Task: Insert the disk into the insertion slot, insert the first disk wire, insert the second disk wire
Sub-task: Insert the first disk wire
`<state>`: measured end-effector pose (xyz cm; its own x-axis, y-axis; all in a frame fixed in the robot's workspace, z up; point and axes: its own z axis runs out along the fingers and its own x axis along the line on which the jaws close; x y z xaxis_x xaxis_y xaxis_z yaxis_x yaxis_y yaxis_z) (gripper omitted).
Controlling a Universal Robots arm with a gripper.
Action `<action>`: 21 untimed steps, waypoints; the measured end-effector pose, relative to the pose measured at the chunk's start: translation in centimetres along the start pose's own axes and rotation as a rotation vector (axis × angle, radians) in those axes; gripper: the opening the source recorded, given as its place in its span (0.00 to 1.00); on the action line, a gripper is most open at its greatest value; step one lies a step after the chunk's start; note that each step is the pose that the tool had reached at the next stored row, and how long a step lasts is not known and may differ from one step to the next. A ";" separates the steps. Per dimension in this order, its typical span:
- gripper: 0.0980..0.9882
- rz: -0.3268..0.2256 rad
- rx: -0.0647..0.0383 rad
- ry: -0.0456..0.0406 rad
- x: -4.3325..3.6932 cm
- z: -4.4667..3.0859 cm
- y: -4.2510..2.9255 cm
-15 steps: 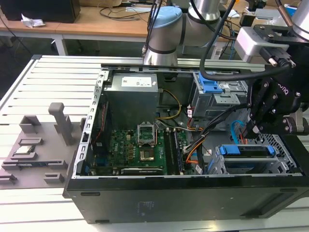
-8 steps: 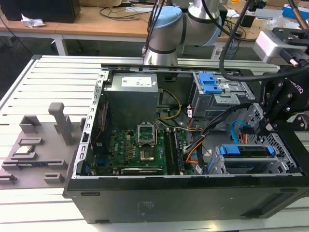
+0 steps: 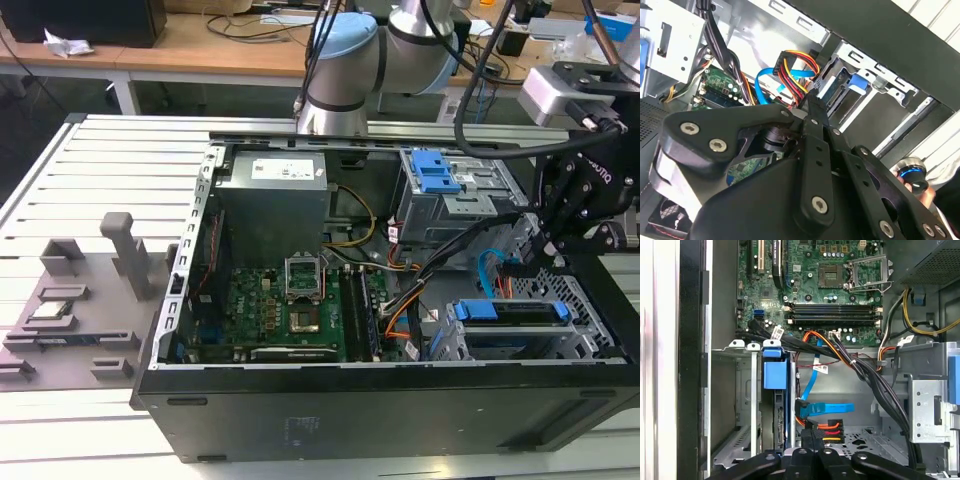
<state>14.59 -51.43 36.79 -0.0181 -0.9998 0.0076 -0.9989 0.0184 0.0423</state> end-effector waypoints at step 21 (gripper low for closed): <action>0.21 0.006 0.001 0.0381 -0.24 1.54 0.13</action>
<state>14.41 -51.20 35.25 -0.0226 -0.9987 0.0459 -0.9988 0.0245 0.0415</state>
